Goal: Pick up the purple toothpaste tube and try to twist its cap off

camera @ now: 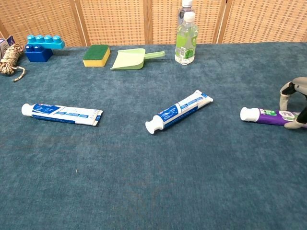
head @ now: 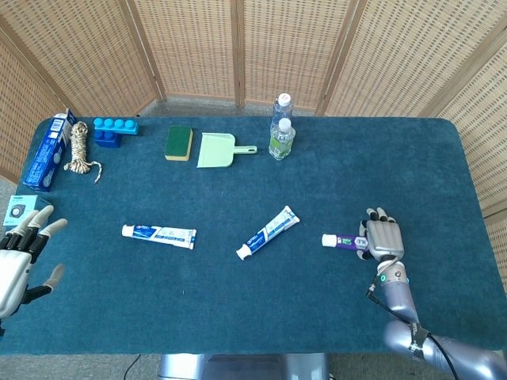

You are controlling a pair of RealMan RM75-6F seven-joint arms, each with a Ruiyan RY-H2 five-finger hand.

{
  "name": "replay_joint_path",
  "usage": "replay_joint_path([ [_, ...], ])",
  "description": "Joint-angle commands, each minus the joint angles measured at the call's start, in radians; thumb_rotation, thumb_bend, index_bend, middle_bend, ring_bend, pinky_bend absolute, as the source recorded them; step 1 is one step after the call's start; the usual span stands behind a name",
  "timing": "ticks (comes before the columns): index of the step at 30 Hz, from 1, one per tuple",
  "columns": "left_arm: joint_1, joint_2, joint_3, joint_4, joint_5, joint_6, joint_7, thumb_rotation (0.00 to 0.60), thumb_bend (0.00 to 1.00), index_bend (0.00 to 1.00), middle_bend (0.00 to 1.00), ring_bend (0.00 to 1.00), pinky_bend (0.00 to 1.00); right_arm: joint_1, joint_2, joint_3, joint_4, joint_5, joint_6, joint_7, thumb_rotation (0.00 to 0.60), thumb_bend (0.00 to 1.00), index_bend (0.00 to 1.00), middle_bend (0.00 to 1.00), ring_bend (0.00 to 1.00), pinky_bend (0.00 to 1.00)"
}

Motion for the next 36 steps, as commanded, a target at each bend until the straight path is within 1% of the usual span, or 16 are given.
replay_joint_path([
  [1,0.001,0.0,0.0,0.001,0.001,0.002,-0.002,0.6,0.36,0.14,0.0,0.0,0.15,0.006,0.001,0.008,-0.012,0.005,0.0,0.006,0.6,0.28,0.54,0.22,0.1,0.21],
  [4,0.004,0.001,0.0,0.001,0.003,0.007,-0.004,0.6,0.36,0.14,0.0,0.0,0.15,0.011,0.004,0.021,-0.024,0.003,-0.004,0.029,0.6,0.34,0.64,0.33,0.22,0.24],
  [6,0.007,0.003,0.003,0.002,0.006,0.012,-0.005,0.6,0.36,0.14,0.0,0.0,0.15,0.014,0.004,0.026,-0.025,-0.004,-0.009,0.048,0.6,0.37,0.7,0.41,0.3,0.28],
  [8,0.012,0.006,0.004,0.001,0.007,0.018,-0.008,0.6,0.36,0.14,0.0,0.0,0.15,0.015,0.006,0.03,-0.026,-0.018,-0.015,0.07,0.6,0.42,0.76,0.49,0.39,0.36],
  [9,0.014,0.007,0.004,0.001,0.007,0.021,-0.01,0.6,0.36,0.14,0.0,0.0,0.15,0.015,0.007,0.03,-0.025,-0.026,-0.019,0.08,0.6,0.43,0.79,0.52,0.42,0.39],
  [10,0.016,0.008,0.005,0.001,0.008,0.024,-0.012,0.6,0.36,0.14,0.0,0.0,0.15,0.015,0.009,0.032,-0.025,-0.032,-0.025,0.093,0.6,0.45,0.82,0.56,0.48,0.44],
  [13,0.021,0.011,0.007,0.001,0.011,0.031,-0.018,0.6,0.36,0.14,0.0,0.0,0.15,0.013,0.019,0.041,-0.027,-0.047,-0.052,0.144,0.6,0.49,0.88,0.63,0.57,0.55],
  [15,0.024,0.015,0.01,-0.001,0.014,0.031,-0.019,0.6,0.36,0.14,0.0,0.0,0.15,0.004,0.044,0.054,-0.037,-0.071,-0.1,0.229,0.6,0.52,0.92,0.66,0.62,0.62],
  [18,0.024,0.018,0.011,-0.005,0.014,0.029,-0.022,0.6,0.36,0.14,0.02,0.0,0.16,-0.011,0.076,0.061,-0.046,-0.113,-0.149,0.323,0.6,0.52,0.93,0.68,0.66,0.68],
  [21,0.021,0.021,0.01,-0.01,0.014,0.023,-0.022,0.6,0.36,0.14,0.04,0.0,0.18,-0.034,0.117,0.068,-0.064,-0.16,-0.213,0.451,0.6,0.53,0.94,0.7,0.68,0.71],
  [25,0.01,0.022,0.005,-0.022,0.012,0.009,-0.022,0.6,0.36,0.14,0.08,0.05,0.21,-0.064,0.176,0.069,-0.078,-0.24,-0.296,0.614,0.6,0.53,0.94,0.71,0.7,0.73],
  [27,-0.001,0.025,0.001,-0.028,0.005,-0.006,-0.028,0.6,0.36,0.15,0.09,0.07,0.23,-0.081,0.213,0.076,-0.098,-0.281,-0.358,0.721,0.6,0.53,0.94,0.71,0.7,0.73],
  [29,-0.007,0.027,-0.003,-0.031,-0.001,-0.015,-0.03,0.6,0.36,0.16,0.1,0.08,0.24,-0.09,0.237,0.08,-0.104,-0.318,-0.397,0.789,0.6,0.54,0.94,0.72,0.71,0.73],
  [36,-0.045,0.024,-0.02,-0.054,-0.021,-0.062,-0.014,0.6,0.36,0.17,0.12,0.13,0.26,-0.121,0.333,0.121,-0.133,-0.447,-0.57,1.109,0.6,0.56,0.94,0.74,0.74,0.74],
])
